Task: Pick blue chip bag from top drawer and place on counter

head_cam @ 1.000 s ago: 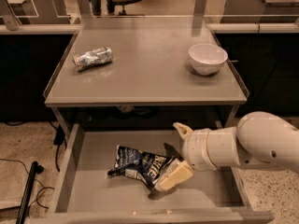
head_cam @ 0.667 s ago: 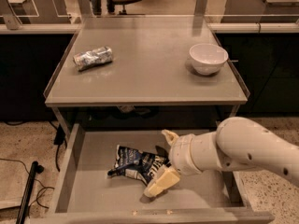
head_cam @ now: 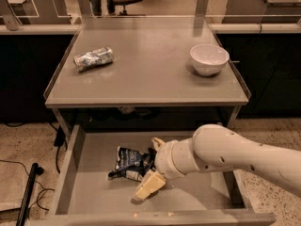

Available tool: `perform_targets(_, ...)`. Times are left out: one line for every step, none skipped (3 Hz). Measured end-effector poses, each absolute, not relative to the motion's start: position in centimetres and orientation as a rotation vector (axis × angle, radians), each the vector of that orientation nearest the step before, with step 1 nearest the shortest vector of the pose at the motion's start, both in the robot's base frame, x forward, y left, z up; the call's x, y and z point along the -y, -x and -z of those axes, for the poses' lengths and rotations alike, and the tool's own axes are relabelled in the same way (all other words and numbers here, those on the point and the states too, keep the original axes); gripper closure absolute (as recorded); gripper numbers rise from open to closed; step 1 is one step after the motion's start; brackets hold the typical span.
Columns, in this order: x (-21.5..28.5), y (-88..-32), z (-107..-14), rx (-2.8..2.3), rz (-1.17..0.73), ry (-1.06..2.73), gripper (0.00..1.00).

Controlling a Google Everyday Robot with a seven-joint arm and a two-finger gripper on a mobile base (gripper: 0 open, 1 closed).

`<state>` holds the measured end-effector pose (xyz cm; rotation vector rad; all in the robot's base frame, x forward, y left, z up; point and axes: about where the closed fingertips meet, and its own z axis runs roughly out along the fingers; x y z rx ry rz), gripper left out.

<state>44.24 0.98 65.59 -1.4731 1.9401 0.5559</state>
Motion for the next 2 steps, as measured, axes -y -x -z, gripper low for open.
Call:
perform_targets(-1.74,-45.50,-62.85,-1.976,-0.502,1.421,0.00)
perform_targets(-1.74,-45.67,-62.87,-1.974,-0.494,1.415,0.01)
